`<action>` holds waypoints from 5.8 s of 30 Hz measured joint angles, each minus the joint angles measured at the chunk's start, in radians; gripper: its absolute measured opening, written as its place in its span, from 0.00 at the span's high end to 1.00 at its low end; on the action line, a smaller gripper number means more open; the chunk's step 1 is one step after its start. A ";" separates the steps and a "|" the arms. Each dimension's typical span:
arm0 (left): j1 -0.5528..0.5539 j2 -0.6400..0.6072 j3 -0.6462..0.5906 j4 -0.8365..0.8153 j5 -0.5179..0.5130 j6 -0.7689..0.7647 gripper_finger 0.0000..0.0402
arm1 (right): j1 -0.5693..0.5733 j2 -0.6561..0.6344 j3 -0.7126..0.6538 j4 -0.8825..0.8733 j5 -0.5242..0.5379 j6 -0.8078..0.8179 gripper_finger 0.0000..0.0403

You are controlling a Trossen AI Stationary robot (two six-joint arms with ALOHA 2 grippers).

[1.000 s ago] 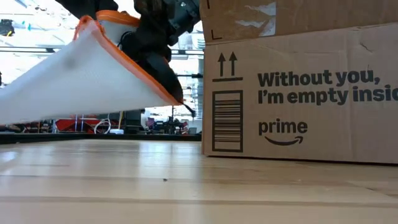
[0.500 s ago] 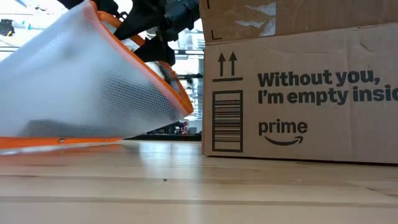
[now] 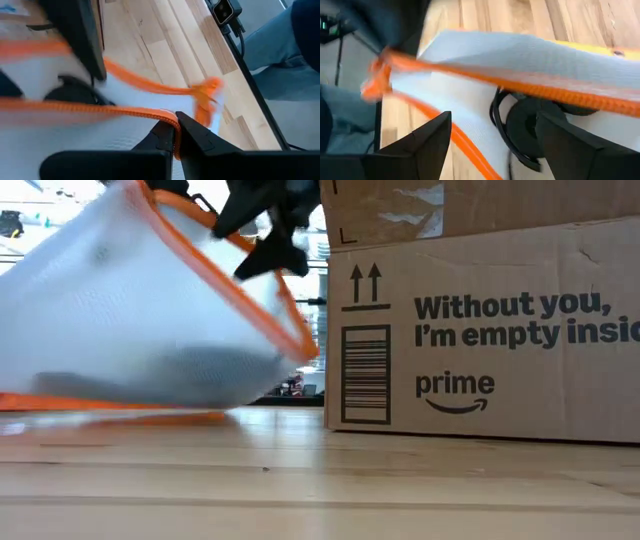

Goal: Unpack boxes
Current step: Put the white plastic bag into the white zip bag

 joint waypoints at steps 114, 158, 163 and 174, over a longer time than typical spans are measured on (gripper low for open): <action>0.062 -0.069 -0.027 -0.145 -0.205 -0.292 1.00 | 0.121 -0.536 -1.107 -0.169 0.357 0.203 0.33; 0.062 -0.070 -0.027 -0.153 -0.205 -0.227 1.00 | 0.328 -0.521 -1.236 -0.102 0.345 1.312 0.33; 0.062 -0.070 -0.027 -0.151 -0.204 -0.240 1.00 | 0.332 -0.533 -1.327 -0.008 0.361 1.327 0.33; 0.062 -0.070 -0.026 -0.144 -0.203 -0.277 1.00 | 0.308 -0.534 -1.381 0.141 0.447 1.294 0.38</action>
